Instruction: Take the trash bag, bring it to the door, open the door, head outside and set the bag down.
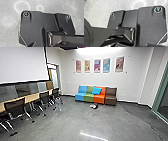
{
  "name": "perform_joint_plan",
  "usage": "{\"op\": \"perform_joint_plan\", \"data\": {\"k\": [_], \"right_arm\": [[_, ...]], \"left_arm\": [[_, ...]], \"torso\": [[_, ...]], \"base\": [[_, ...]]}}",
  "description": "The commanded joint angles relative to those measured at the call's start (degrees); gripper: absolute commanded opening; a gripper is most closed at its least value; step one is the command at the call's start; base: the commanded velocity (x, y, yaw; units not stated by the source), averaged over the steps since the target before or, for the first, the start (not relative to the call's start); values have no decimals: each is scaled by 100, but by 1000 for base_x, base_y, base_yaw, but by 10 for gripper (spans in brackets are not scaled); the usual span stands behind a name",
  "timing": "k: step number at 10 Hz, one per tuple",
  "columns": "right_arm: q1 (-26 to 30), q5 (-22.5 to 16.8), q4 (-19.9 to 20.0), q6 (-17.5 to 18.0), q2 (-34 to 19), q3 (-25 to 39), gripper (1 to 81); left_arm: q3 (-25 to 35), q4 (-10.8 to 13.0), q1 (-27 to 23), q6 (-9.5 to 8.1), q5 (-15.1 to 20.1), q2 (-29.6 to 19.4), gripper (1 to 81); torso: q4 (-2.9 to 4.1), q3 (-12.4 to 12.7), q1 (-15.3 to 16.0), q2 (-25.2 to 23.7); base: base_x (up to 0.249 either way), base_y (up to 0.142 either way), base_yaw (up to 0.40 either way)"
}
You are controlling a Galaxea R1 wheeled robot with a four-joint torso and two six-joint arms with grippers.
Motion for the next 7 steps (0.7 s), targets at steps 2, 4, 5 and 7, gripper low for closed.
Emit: {"op": "perform_joint_plan", "data": {"k": [2, 4, 5, 7], "right_arm": [[252, -262, -37, -11, -59, 126, 811], [260, -270, -36, -2, -76, 117, 811], [260, -271, -28, -2, -102, 126, 811], [252, -270, -28, -19, -111, 126, 811]], "left_arm": [[12, 7, -320, 33, 279, -7, 811], [12, 15, -320, 33, 270, 11, 811], [12, 15, -320, 33, 270, 11, 811], [12, 6, -320, 33, 253, 20, 811]], "torso": [[0, 0, 3, 0], [0, 0, 3, 0], [0, 0, 3, 0], [0, 0, 3, 0]], "base": [[162, 0, 0], [171, 0, 0], [175, 0, 0], [179, 0, 0]]}}
